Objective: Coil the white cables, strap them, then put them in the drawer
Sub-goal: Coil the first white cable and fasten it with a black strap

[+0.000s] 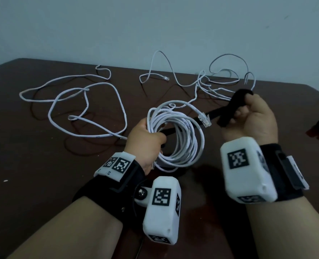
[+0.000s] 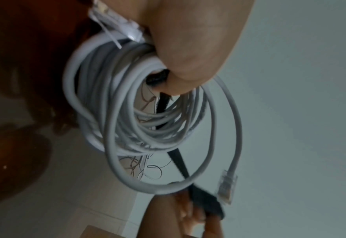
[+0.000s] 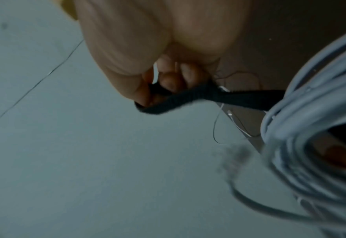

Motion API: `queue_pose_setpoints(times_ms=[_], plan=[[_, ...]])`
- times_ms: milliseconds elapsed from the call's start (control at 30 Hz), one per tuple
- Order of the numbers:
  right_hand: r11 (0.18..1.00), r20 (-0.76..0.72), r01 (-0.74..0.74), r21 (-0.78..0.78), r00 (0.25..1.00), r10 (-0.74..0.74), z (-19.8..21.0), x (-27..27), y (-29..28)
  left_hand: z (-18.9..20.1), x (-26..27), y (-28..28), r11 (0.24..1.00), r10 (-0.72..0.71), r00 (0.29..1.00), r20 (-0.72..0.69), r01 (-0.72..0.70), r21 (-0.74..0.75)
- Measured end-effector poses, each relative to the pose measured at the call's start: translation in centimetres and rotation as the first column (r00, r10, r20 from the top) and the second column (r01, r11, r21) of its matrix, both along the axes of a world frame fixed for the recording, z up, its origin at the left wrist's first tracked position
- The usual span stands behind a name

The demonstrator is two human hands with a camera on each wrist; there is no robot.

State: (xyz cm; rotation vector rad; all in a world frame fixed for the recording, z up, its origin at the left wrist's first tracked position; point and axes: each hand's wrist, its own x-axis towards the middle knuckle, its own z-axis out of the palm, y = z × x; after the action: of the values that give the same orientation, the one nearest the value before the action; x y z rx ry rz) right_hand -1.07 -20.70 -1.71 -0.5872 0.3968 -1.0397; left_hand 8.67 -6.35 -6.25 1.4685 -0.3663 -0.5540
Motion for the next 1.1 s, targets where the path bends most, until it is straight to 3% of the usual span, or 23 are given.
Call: queue_pose_setpoints(times_ms=[133, 267, 333, 400, 467, 500, 567, 633, 733, 900, 967, 1100], plan=[[0.953, -0.006, -0.097, -0.288, 0.995, 0.099, 0.8, 0.4, 2.4, 0.0, -0.3, -0.2, 0.999, 0.037, 0.998, 0.048, -0.038, 0.028], [0.819, -0.003, -0.177, -0.545, 0.978, 0.209, 0.9, 0.6, 3.9, 0.1, -0.4, -0.2, 0.998, 0.036, 0.994, 0.102, -0.041, 0.054], [0.660, -0.114, -0.223, -0.717, 0.972, 0.205, 0.9, 0.6, 4.1, 0.2, -0.4, -0.1, 0.998, 0.033, 0.994, 0.107, -0.039, 0.057], [0.432, -0.310, -0.342, -0.834, 0.940, 0.146, 0.5, 0.5, 4.1, 0.3, -0.4, -0.1, 0.998, 0.017, 0.994, 0.108, -0.023, 0.054], [0.185, -0.531, -0.508, -0.842, 0.840, -0.112, -0.1, 0.4, 4.0, 0.3, -0.3, -0.2, 0.999, -0.006, 0.997, 0.078, 0.003, 0.040], [0.108, -0.589, -0.586, -0.803, 0.755, -0.287, -0.5, 0.5, 3.9, 0.2, -0.1, -0.2, 1.000, -0.005, 0.999, 0.044, 0.004, 0.031], [0.113, -0.633, -0.663, -0.740, 0.630, -0.451, -1.0, 0.7, 4.0, 0.2, -0.1, 0.0, 1.000, -0.013, 1.000, -0.020, 0.013, -0.004], [0.172, -0.624, -0.634, -0.754, 0.611, -0.487, -1.3, 0.9, 4.1, 0.3, -0.2, 0.0, 0.998, -0.033, 0.996, -0.077, 0.029, -0.052], [0.149, -0.544, -0.576, -0.804, 0.609, -0.578, -1.6, 1.5, 4.2, 0.6, -0.6, 0.0, 0.988, -0.051, 0.987, -0.152, 0.028, -0.149], [0.162, -0.560, -0.681, -0.714, 0.417, -0.716, -1.4, 1.7, 4.3, 0.8, -0.9, 0.0, 0.966, -0.137, 0.965, -0.221, 0.081, -0.247], [0.151, -0.546, -0.670, -0.727, 0.430, -0.719, -1.4, 1.8, 4.5, 0.9, -0.9, 0.1, 0.955, -0.172, 0.957, -0.233, 0.104, -0.278], [0.136, -0.515, -0.568, -0.812, 0.588, -0.624, -1.5, 1.7, 4.4, 0.8, -0.5, 0.3, 0.959, -0.179, 0.965, -0.193, 0.128, -0.253]])
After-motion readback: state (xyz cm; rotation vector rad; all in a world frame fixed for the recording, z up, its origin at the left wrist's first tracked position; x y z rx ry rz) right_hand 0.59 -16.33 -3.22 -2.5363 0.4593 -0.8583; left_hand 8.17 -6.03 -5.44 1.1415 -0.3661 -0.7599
